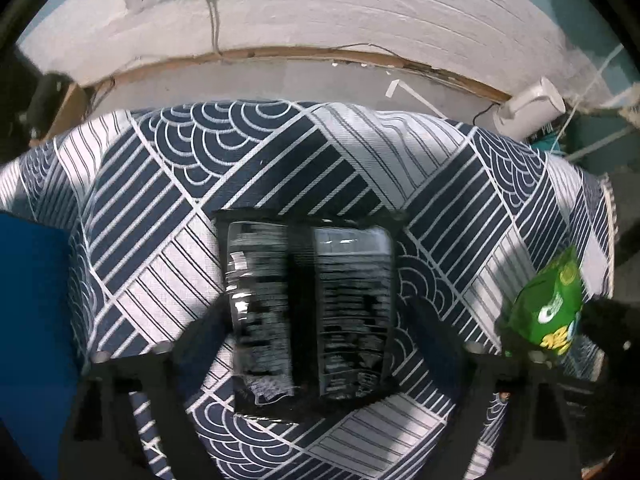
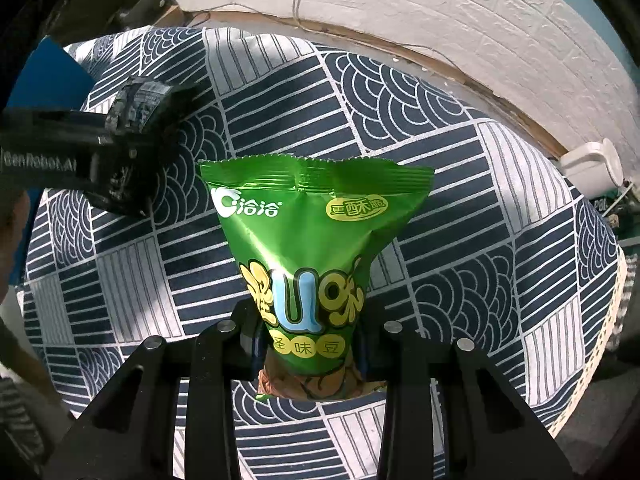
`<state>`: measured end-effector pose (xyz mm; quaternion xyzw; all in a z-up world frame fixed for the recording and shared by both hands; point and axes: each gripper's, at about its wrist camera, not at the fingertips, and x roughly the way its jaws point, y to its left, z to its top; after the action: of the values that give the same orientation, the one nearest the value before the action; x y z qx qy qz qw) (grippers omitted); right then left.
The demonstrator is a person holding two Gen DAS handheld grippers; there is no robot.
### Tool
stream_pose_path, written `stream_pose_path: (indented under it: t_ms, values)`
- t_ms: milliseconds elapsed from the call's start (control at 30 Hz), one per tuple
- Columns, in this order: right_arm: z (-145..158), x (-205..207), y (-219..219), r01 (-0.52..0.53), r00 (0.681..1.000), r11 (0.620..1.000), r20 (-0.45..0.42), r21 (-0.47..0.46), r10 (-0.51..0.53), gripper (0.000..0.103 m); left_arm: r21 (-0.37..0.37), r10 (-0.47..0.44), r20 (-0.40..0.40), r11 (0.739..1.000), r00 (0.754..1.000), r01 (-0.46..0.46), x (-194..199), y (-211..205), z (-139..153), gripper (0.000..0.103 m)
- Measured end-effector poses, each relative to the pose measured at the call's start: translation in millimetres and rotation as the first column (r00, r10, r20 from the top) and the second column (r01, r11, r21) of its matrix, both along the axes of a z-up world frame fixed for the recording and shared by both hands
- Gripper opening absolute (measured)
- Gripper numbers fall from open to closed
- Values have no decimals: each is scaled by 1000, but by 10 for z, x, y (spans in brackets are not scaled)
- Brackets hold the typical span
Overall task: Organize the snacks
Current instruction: 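Lift the black bag and green peanut bag and carry both over the box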
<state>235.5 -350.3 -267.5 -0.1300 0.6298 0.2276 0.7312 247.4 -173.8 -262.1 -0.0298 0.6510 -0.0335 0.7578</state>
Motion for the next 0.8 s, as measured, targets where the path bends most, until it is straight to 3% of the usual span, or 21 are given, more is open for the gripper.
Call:
stream_pose_path:
  t_ms: [133, 500, 800]
  values:
    - [24, 16, 16, 6, 1000, 1000, 7, -11, -6, 32, 15, -38, 16, 999, 999, 37, -34, -14, 38, 64]
    - [324, -147, 76, 60, 998, 998, 34, -21, -59, 32, 57, -99, 52, 994, 994, 96, -269, 111, 244, 64]
    - [713, -352, 217, 102, 993, 995, 51, -1, -102, 32, 108, -179, 139, 980, 974, 164, -593, 330, 723, 64]
